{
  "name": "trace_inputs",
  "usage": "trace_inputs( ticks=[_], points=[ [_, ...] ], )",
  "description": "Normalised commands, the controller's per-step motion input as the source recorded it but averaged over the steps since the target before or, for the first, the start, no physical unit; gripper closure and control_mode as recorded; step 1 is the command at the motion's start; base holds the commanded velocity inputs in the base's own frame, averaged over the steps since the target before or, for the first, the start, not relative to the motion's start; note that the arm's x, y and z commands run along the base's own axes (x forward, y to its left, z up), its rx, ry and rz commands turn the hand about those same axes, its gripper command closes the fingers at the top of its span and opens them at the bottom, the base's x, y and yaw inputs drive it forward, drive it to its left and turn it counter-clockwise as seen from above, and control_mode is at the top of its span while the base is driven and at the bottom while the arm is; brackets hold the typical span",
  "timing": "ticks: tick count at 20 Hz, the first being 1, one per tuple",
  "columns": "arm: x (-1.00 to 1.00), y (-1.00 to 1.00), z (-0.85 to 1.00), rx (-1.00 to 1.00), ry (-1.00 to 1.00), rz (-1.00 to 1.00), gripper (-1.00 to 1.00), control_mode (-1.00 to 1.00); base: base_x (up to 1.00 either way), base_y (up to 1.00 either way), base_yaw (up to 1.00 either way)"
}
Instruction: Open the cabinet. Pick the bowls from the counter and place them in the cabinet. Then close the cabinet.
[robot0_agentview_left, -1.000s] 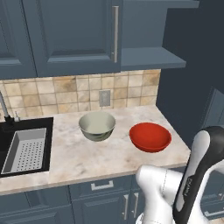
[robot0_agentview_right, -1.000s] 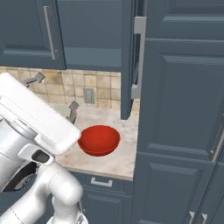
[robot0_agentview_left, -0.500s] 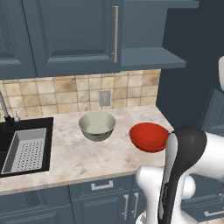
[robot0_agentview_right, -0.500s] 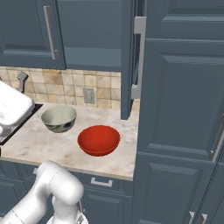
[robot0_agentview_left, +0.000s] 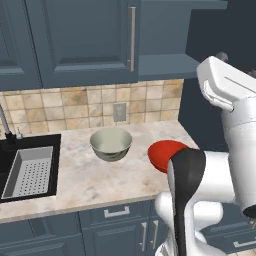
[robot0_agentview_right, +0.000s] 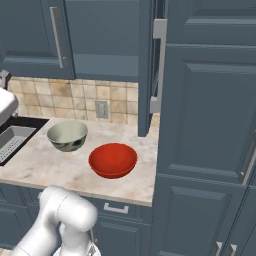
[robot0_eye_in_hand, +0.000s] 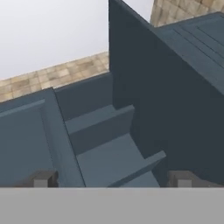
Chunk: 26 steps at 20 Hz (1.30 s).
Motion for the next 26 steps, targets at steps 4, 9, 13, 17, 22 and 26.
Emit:
trace_inputs(
  ticks=[4, 9, 13, 17, 22, 26],
  points=[
    [0.56, 0.51, -0.19, -0.06, 0.03, 0.08, -1.00, -1.00, 0.00, 0.00, 0.00],
    [0.58, 0.31, -0.08, -0.03, 0.02, 0.04, -1.00, -1.00, 0.00, 0.00, 0.00],
    [0.79, 0.08, -0.13, 0.00, 0.04, 0.01, -1.00, -1.00, 0.00, 0.00, 0.00],
    [0.80, 0.00, -0.23, 0.00, 0.10, 0.00, -1.00, -1.00, 0.00, 0.00, 0.00],
    [0.71, 0.13, -0.23, 0.00, 0.02, 0.00, -1.00, -1.00, 0.00, 0.00, 0.00],
    [0.45, 0.23, -0.03, 0.00, -0.06, 0.01, -1.00, -1.00, 0.00, 0.00, 0.00]
  ],
)
